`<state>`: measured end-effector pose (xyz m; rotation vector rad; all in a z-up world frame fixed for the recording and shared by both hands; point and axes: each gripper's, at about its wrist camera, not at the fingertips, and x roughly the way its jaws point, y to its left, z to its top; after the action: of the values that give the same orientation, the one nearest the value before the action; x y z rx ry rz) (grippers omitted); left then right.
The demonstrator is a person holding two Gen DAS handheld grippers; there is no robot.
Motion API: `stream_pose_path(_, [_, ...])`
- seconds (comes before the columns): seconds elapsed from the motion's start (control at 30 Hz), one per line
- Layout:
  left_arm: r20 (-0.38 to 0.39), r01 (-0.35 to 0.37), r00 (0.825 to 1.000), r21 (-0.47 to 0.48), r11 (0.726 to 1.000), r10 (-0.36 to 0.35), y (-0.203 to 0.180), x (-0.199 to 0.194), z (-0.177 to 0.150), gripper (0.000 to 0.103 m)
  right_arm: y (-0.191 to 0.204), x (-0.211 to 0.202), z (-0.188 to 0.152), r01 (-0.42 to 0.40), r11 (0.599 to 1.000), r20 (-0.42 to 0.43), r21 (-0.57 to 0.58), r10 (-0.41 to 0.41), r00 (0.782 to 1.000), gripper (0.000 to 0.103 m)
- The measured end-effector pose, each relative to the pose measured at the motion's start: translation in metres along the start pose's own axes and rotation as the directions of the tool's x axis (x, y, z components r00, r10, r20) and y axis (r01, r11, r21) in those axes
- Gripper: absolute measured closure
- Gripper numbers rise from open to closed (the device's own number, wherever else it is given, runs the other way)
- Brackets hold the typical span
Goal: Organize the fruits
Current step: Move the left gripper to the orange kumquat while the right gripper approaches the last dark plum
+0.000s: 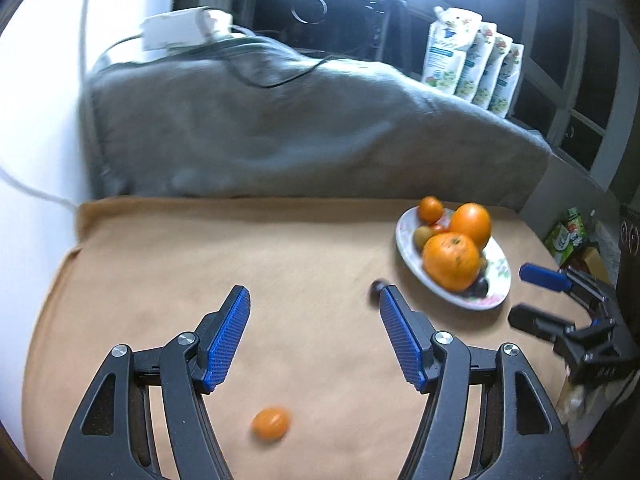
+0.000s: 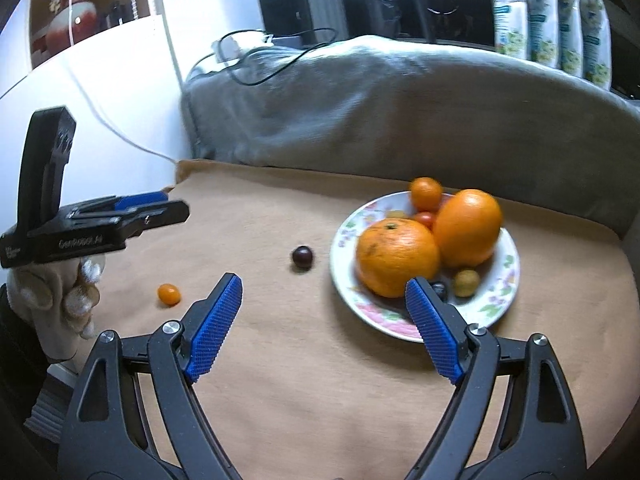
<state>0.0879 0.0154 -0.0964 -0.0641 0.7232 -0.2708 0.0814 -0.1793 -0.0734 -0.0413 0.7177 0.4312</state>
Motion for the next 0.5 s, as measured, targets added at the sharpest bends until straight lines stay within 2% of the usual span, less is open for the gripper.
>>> stream_pose_path(0.13, [0.000, -0.024, 1.000, -0.014, 1.000, 0.024, 0.010, -0.011, -0.018, 0.036, 0.013, 0.011, -0.002, -0.030, 1.000, -0.017, 0.000, 0.030, 0.999, 0.017])
stream_pose_path(0.23, [-0.016, -0.031, 0.999, -0.035, 0.999, 0.030, 0.015, -0.016, -0.036, 0.044, 0.021, 0.020, -0.004, -0.043, 0.999, -0.038, -0.014, 0.043, 0.998, 0.017])
stream_pose_path(0.43, [-0.069, -0.050, 0.997, -0.057, 0.997, 0.046, 0.023, -0.013, -0.065, 0.053, 0.031, 0.034, 0.006, -0.043, 0.995, -0.074, -0.089, 0.037, 0.997, 0.031])
stream_pose_path(0.5, [-0.081, -0.048, 0.996, -0.069, 0.996, 0.042, 0.026, -0.011, -0.071, 0.054, 0.032, 0.039, 0.012, -0.052, 0.991, -0.094, -0.121, 0.040, 0.995, 0.040])
